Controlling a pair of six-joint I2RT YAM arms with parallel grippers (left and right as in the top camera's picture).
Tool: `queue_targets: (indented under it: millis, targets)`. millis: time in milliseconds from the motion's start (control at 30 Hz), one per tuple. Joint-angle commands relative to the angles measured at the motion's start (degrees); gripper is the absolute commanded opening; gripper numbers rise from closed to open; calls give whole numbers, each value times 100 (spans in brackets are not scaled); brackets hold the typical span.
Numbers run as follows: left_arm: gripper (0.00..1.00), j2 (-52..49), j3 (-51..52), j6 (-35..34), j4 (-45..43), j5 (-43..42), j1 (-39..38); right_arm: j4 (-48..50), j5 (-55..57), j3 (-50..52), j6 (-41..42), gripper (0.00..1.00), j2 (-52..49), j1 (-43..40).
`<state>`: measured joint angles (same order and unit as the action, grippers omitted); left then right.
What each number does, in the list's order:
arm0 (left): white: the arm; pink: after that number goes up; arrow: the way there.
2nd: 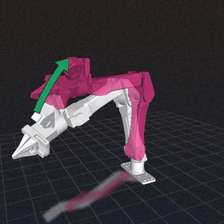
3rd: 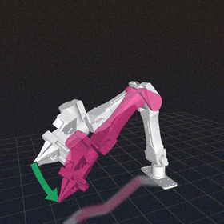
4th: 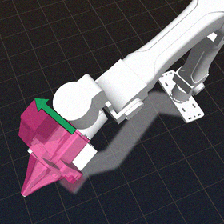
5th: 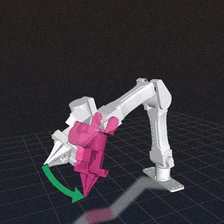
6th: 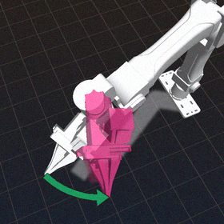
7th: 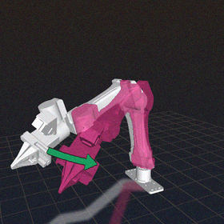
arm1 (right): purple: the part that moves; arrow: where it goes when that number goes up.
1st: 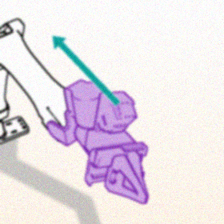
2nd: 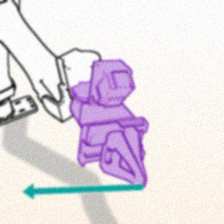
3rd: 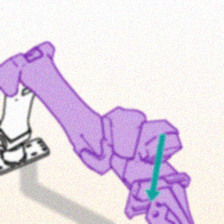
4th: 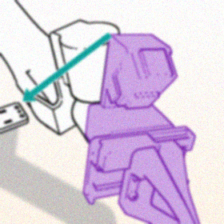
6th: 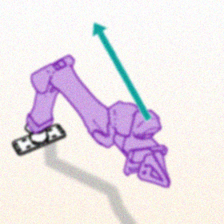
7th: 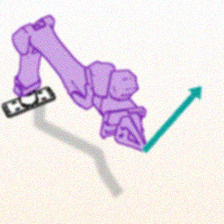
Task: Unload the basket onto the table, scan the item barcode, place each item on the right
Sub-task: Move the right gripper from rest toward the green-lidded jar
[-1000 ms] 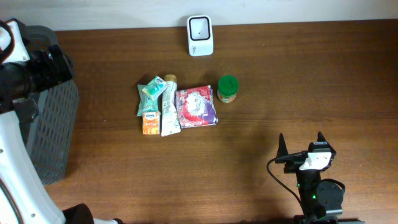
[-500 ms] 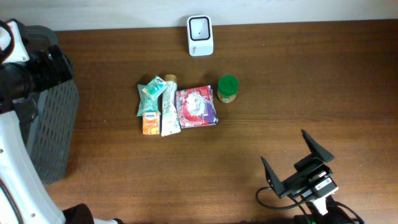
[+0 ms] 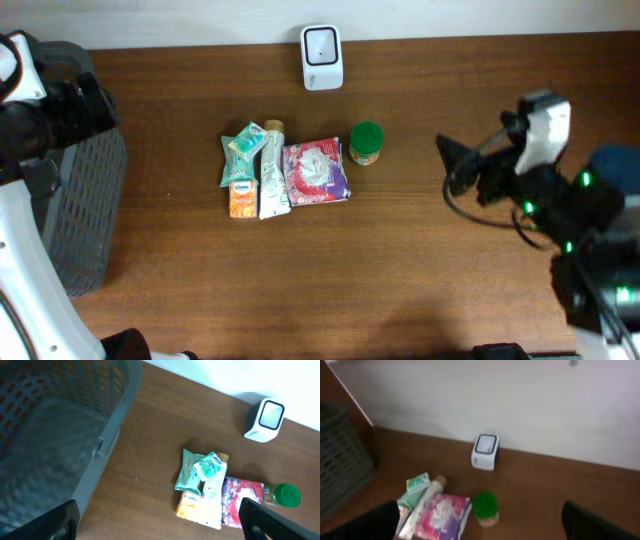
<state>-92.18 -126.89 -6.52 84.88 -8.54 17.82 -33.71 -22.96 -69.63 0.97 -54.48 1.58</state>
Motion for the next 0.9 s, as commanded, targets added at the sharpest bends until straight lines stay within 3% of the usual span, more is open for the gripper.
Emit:
queue_targets:
  millis: [0, 100, 167, 267, 300, 367, 433, 667, 867]
  targets:
    - [99, 74, -55, -24, 4, 2, 24, -621, -1869, -378, 13, 98, -675, -11]
    - [99, 74, -55, -24, 4, 2, 24, -535, -2181, -409, 225, 98, -1237, -9]
    - [99, 74, -55, -24, 4, 2, 24, -850, -1200, -634, 778, 98, -1445, -7]
    - [99, 74, -55, -24, 4, 2, 24, -2306, 262, -1803, 769, 98, -1915, -7]
    - [99, 74, -55, -24, 4, 2, 24, -3029, 507, -2391, 494, 98, -2293, -7]
    - [99, 74, -55, -24, 4, 2, 24, -3510, 501, -2883, 407, 98, -2800, -7]
    - [99, 74, -55, -24, 4, 2, 24, -3504, 184, -2885, 868, 99, -3056, -7]
    - [99, 74, -55, -24, 4, 2, 24, -2074, 114, -2885, 857, 99, -3193, -7]
    - [99, 74, -55, -24, 4, 2, 24, -1613, 560, -2885, 855, 99, -3939, -11]
